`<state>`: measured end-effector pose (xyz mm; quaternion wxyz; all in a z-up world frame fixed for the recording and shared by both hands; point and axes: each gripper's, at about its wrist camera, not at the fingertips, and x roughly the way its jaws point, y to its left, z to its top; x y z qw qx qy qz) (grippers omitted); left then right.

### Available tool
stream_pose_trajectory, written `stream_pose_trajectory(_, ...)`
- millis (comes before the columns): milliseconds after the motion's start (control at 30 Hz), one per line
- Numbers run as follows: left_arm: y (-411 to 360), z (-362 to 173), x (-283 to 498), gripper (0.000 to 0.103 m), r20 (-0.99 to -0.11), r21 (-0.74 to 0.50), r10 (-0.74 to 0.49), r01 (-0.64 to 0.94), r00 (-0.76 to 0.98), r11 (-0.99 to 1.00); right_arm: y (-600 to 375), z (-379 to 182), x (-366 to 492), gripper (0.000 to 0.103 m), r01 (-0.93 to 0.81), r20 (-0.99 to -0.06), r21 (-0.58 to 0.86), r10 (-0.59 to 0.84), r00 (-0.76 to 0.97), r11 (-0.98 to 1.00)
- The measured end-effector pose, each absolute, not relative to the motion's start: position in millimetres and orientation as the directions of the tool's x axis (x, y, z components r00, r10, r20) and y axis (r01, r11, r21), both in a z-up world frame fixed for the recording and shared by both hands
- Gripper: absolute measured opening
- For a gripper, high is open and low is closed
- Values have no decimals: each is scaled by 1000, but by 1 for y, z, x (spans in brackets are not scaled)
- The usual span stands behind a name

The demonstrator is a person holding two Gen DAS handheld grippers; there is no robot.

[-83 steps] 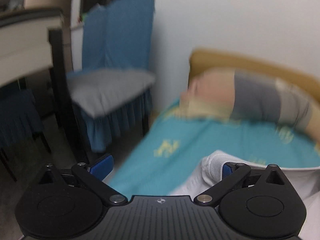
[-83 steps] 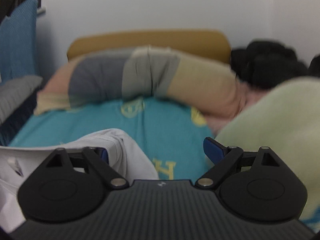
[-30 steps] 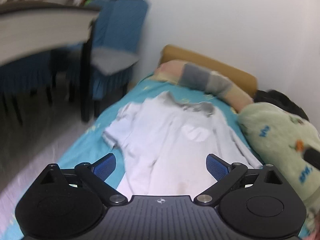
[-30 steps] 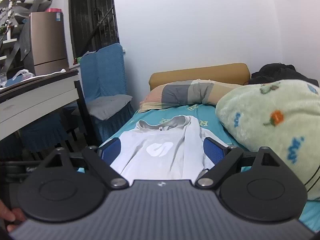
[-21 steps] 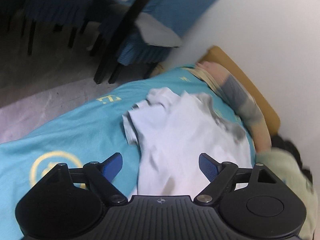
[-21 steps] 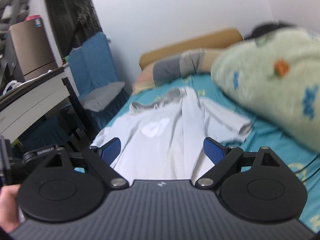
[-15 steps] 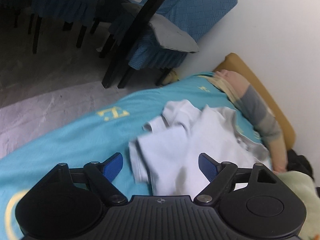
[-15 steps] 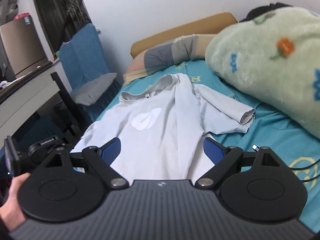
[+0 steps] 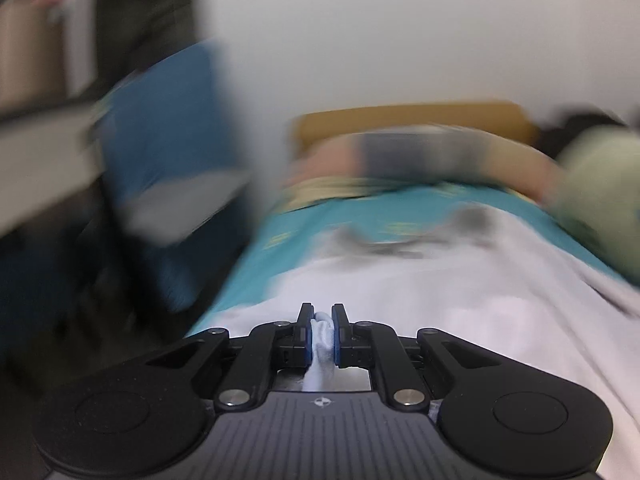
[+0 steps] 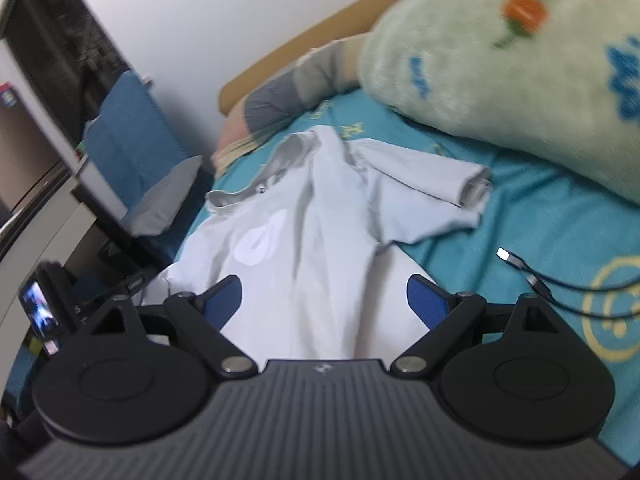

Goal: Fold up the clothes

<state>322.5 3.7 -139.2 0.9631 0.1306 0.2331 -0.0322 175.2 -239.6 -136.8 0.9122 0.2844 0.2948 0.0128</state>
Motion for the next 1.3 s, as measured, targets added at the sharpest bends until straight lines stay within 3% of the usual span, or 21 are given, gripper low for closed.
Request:
stream_pose_trajectory(100, -53, -161, 325, 10, -539, 316, -69, 277, 840, 907, -242, -141, 176, 91, 182, -561, 504, 160, 812, 844)
stream_pose_trajectory(267, -80, -189, 322, 17, -621, 321, -47, 309, 782, 895, -252, -145, 175, 91, 221, -567, 521, 141, 811, 824)
stream_pose_trajectory(300, -75, -187, 318, 21, -623, 296, -60, 306, 780, 905, -254, -145, 175, 91, 226, -566, 526, 140, 812, 820)
stream_pose_trajectory(367, -58, -177, 310, 50, -636, 199, -110, 300, 764, 933, -257, -146, 174, 91, 231, -565, 540, 145, 812, 809)
stream_pose_trajectory(567, 19, -137, 280, 64, -588, -148, -211, 153, 781, 977, -257, -145, 173, 91, 233, -563, 566, 164, 810, 791)
stream_pose_trajectory(733, 88, -141, 298, 67, -594, -293, -66, -140, 802, 946, -257, -150, 174, 91, 244, -576, 561, 161, 802, 791)
stream_pose_trajectory(833, 114, -157, 322, 65, -623, -394, -67, -240, 779, 887, -258, -154, 175, 91, 251, -588, 555, 161, 793, 793)
stream_pose_trajectory(900, 120, -165, 337, 56, -625, -421, -80, -249, 777, 872, -256, -158, 176, 91, 252, -597, 547, 161, 786, 799)
stream_pose_trajectory(1000, 124, -174, 353, 32, -597, -519, -150, -238, 788, 821, -253, -163, 179, 91, 251, -612, 522, 153, 776, 815)
stream_pose_trajectory(1033, 124, -175, 357, 12, -592, -533, -164, -230, 789, 814, -251, -164, 180, 91, 253, -615, 512, 145, 775, 821)
stream_pose_trajectory(1067, 126, -173, 361, 1, -594, -519, -162, -221, 788, 826, -250, -165, 181, 91, 255, -616, 502, 135, 776, 826)
stream_pose_trajectory(1200, 156, -151, 377, 1, -580, -456, -133, -185, 804, 871, -243, -164, 182, 91, 237, -614, 461, 115, 781, 855)
stream_pose_trajectory(1300, 198, -118, 401, 1, -574, -387, -43, -225, 818, 894, -236, -166, 183, 91, 228, -616, 438, 105, 781, 870)
